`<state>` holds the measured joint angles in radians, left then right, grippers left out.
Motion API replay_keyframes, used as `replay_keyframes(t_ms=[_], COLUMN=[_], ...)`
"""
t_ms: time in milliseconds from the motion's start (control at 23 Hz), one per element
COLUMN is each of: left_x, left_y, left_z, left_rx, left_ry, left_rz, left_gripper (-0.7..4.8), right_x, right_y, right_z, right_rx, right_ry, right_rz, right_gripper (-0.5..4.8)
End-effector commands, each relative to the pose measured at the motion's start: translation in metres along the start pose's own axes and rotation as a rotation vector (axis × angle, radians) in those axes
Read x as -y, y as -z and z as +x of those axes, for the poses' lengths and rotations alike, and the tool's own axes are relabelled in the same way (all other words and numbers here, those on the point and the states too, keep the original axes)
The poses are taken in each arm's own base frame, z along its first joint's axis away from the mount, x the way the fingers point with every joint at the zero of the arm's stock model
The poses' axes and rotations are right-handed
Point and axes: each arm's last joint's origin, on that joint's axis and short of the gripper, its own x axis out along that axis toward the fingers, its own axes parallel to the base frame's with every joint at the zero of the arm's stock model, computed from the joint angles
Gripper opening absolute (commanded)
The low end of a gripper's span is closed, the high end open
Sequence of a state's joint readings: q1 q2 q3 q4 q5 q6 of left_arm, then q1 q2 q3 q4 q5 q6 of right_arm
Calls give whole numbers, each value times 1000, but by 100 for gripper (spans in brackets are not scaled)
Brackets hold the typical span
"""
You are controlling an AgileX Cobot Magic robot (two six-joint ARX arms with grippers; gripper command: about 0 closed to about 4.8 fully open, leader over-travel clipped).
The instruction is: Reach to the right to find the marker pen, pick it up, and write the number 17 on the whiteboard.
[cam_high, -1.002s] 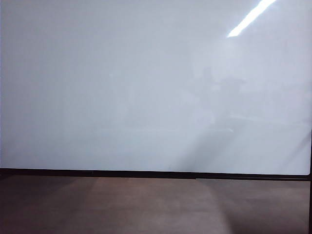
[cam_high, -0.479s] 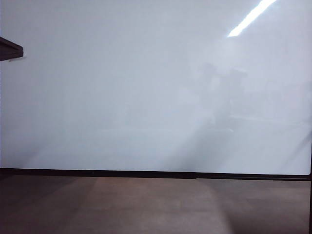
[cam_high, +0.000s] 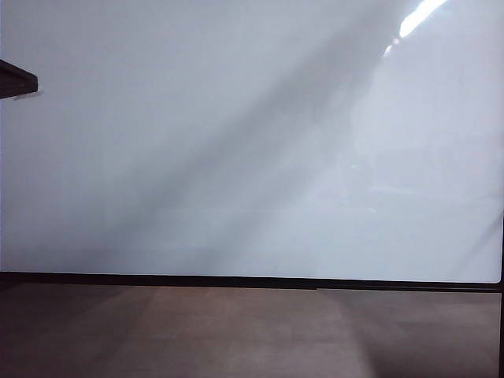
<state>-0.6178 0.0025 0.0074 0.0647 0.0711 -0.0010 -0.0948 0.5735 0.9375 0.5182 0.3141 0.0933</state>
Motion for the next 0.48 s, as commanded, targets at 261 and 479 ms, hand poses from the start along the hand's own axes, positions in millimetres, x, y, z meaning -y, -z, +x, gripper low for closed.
replay_keyframes(t_ms=[261,479], left_x=[0,0], left_y=[-1,-1], left_z=[0,0], left_rx=[10,10], left_ry=[-1,-5], left_rz=[-2,-2], left_gripper=[-5,-5], right_x=[1,72], right_y=[60,147], right_z=[131,157], right_rx=[-143,-432], right_ry=[-266,-360], right_rz=[-202,-139], right_gripper=[-6,-6])
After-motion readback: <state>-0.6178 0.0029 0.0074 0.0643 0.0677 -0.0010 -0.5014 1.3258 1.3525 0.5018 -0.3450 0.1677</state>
